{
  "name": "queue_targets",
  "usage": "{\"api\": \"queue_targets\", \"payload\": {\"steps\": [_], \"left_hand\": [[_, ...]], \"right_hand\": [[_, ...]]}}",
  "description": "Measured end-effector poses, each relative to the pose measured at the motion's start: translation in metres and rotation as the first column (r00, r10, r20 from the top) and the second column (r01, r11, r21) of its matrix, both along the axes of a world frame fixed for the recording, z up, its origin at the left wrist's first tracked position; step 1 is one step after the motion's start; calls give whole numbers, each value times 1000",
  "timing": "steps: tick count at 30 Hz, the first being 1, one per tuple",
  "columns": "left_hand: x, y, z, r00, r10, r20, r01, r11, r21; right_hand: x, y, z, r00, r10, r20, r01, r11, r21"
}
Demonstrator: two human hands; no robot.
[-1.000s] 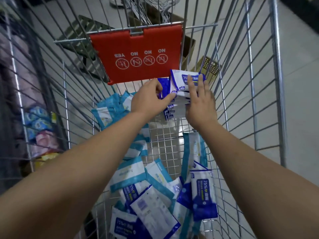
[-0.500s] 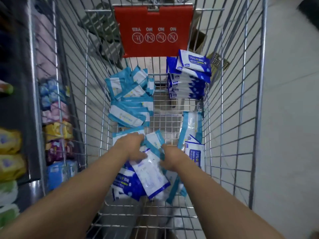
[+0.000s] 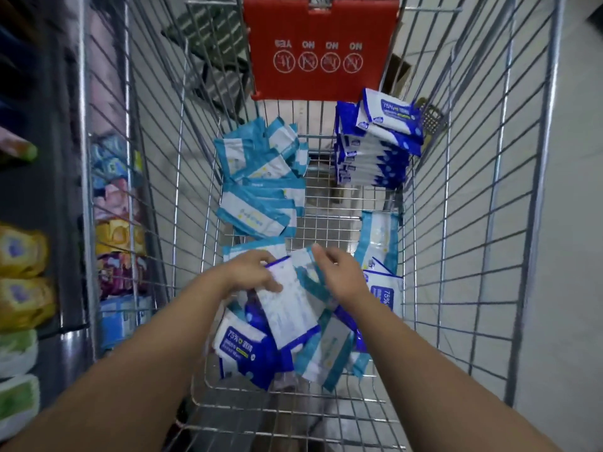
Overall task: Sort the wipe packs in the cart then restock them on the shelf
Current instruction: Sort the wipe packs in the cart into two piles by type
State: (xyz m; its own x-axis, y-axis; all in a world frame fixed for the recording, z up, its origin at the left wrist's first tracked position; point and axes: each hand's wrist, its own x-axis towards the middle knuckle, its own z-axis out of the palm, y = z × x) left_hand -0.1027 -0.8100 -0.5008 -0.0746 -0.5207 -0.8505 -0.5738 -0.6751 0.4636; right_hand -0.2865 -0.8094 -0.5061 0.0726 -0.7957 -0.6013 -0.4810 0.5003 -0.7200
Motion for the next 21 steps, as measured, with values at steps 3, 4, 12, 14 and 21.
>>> {"api": "queue_targets", "payload": {"steps": [3,4,12,14,21], "left_hand": [[-2,-40,26,853,449,-266,-471,882,-25],[-6,-55,36,791,501,-351,-542,840,-22],[-53,-163,102,674,286,-681,-469,878,-95],[-61,-183,109,718,208,-664,-427,885,-184],[-88,-241,103,986,169,-9,-138,769,-624]], "right_hand": [[1,-27,18,990,-94,109,97,995,-26],[1,-39,24,973,-165,161,174,984,-41],[-36,-148,91,138,-715,685,831,460,313],[-41,-160,102,89,-691,717,844,435,314],[-43,-185,90,411,-755,510,839,533,114]]}}
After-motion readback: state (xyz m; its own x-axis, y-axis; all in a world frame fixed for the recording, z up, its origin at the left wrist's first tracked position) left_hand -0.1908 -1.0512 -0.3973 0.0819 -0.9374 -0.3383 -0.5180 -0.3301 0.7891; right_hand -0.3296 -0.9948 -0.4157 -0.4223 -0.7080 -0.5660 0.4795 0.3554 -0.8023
